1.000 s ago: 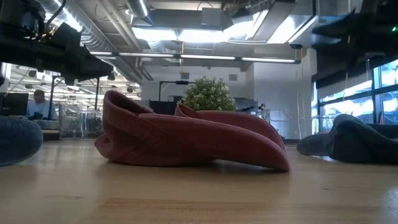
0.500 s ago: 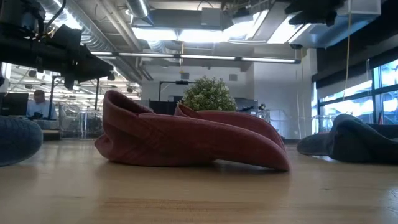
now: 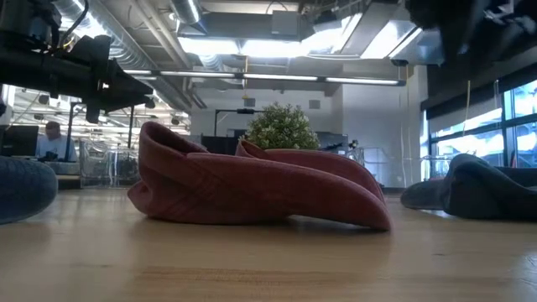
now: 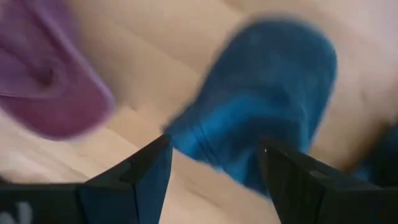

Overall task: Pick & Place hat
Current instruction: Put the blue cap into the right transparent bin

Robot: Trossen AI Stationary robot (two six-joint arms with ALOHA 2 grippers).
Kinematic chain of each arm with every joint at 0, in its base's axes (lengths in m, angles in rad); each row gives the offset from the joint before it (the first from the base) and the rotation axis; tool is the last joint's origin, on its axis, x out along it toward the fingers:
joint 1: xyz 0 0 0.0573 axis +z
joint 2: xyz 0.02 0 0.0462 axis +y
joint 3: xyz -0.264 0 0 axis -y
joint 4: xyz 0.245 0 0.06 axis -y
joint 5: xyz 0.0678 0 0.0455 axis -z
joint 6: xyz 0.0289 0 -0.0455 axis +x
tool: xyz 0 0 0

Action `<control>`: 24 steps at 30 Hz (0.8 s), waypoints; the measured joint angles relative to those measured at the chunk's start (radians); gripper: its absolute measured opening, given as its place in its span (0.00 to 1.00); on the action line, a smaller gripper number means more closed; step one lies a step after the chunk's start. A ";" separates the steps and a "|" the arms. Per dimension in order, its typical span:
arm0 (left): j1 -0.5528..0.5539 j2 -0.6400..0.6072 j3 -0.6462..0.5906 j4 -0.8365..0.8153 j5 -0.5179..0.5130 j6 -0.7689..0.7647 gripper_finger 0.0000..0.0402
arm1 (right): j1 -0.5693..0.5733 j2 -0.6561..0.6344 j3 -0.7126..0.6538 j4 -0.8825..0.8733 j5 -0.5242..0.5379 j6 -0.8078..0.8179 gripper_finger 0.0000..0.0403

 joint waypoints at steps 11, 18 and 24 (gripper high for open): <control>0.000 0.000 0.000 0.000 -0.002 -0.032 0.30 | 0.133 0.192 -0.140 0.037 -0.191 0.287 0.59; 0.000 0.000 0.000 0.000 -0.001 -0.033 0.30 | 0.135 0.234 -0.264 0.308 -0.209 0.317 0.59; 0.000 0.000 0.000 0.000 -0.001 -0.033 0.30 | 0.154 0.231 -0.397 0.435 -0.188 0.459 0.58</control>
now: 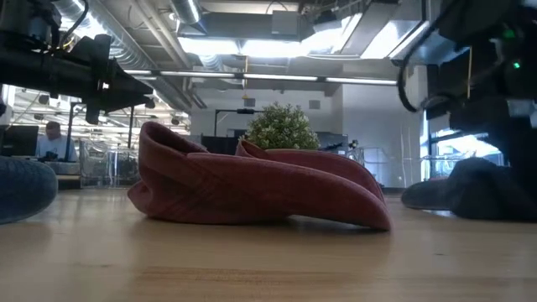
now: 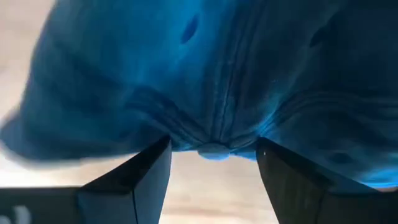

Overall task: Pick & Place hat
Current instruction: Put the blue cap into the right transparent bin

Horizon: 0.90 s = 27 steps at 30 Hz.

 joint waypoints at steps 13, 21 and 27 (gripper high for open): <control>0.000 0.000 0.000 0.000 0.000 0.000 0.30 | 0.006 -0.002 -0.103 0.123 0.008 -0.009 0.28; 0.000 0.000 0.000 0.000 -0.001 0.000 0.30 | 0.007 -0.013 -0.053 0.044 0.069 -0.122 0.16; 0.000 0.005 0.000 0.000 -0.002 0.000 0.30 | -0.004 -0.022 0.166 -0.208 0.228 -0.263 0.16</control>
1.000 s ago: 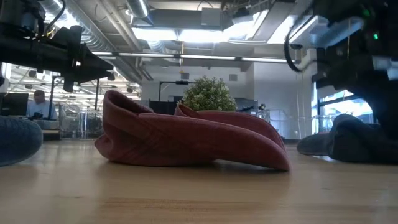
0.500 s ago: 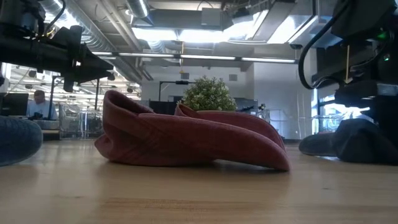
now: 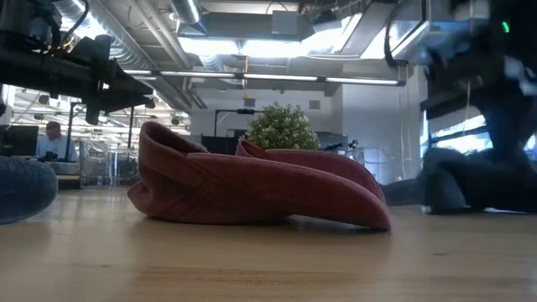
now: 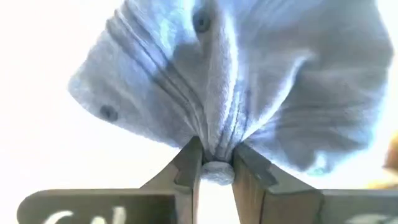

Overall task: Pick & Place hat
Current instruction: Put the blue cap into the right transparent bin

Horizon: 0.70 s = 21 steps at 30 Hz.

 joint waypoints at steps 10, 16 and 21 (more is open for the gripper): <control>0.000 0.000 0.000 0.000 0.000 0.000 0.30 | -0.175 -0.002 0.464 -0.314 0.313 -0.526 0.16; 0.000 0.000 0.000 0.000 0.000 0.029 0.30 | -0.266 -0.003 0.702 -0.428 0.400 -0.943 0.16; 0.000 0.000 0.000 0.000 0.000 0.035 0.30 | -0.337 -0.004 0.815 -0.437 0.572 -1.325 0.16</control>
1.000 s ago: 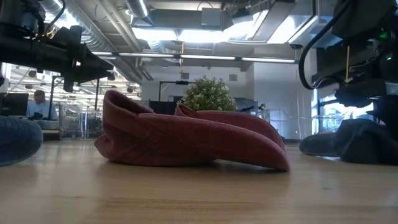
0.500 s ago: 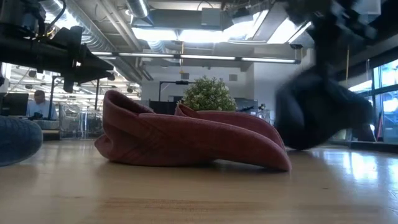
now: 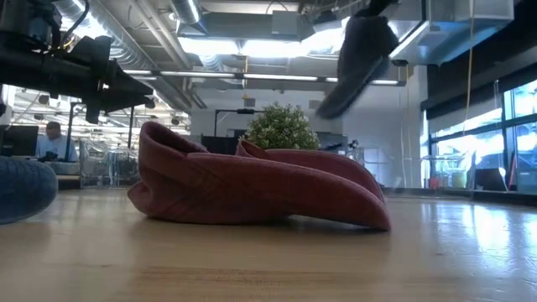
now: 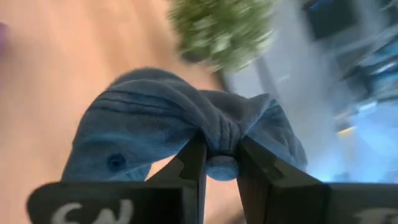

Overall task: Pick & Place hat
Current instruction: Put the blue cap into the right transparent bin

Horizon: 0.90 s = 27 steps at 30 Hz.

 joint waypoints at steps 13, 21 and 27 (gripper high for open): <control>0.000 0.000 0.000 0.000 0.001 0.000 0.30 | -0.334 -0.131 0.025 -0.048 0.123 -0.472 0.16; 0.000 0.000 0.000 0.003 -0.030 0.000 0.30 | -0.489 -0.241 0.023 -0.047 0.078 -0.615 0.16; 0.000 0.000 0.000 0.008 -0.073 0.003 0.30 | -0.613 -0.218 0.023 -0.041 -0.003 -0.679 0.16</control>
